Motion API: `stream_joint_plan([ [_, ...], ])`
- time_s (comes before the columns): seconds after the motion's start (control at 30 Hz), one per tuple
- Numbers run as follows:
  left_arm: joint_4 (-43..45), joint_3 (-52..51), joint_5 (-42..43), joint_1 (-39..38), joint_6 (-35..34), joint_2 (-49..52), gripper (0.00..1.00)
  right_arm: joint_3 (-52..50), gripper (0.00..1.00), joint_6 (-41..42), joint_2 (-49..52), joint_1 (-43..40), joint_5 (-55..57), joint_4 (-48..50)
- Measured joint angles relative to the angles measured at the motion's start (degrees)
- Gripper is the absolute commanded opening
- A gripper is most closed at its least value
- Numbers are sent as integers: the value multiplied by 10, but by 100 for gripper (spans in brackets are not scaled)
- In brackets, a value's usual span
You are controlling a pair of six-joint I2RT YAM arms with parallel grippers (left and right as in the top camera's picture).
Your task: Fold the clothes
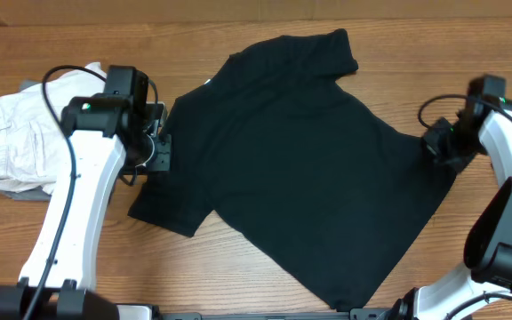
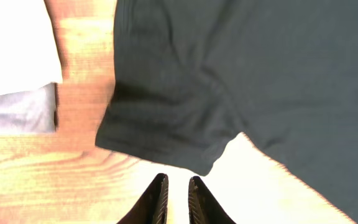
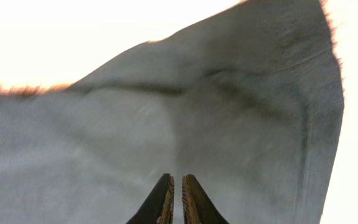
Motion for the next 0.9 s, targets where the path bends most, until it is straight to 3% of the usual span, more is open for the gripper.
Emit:
stream_joint_plan([
  [0.07, 12, 0, 10, 0, 0, -14, 31, -31, 6, 10, 2, -15, -10, 40],
  [0.1, 18, 0, 16, 0, 0, -18, 41, -45, 4, 17, 3, -17, -13, 60],
  [0.17, 28, 0, 30, 0, -1, -20, 71, -70, 4, 33, 5, -16, -21, 98],
  [0.27, 37, 0, 50, 0, -7, -20, 51, -90, 4, 59, 9, -12, -27, 138],
  [0.3, 38, 0, 56, 0, -5, -20, 50, -91, 4, 67, 12, -11, -29, 145],
  [0.5, 40, 0, 75, 0, 12, -20, 61, -89, 4, 111, 47, -14, -55, 211],
  [0.7, 68, 0, 82, 0, 13, -20, 69, -76, 4, 130, 103, -3, -157, 378],
  [0.83, 82, 0, 84, 0, 13, -20, 72, -39, 4, 128, 129, 29, -179, 386],
  [0.9, 83, 0, 83, 0, 13, -20, 73, 9, 4, 118, 141, 53, -181, 339],
])
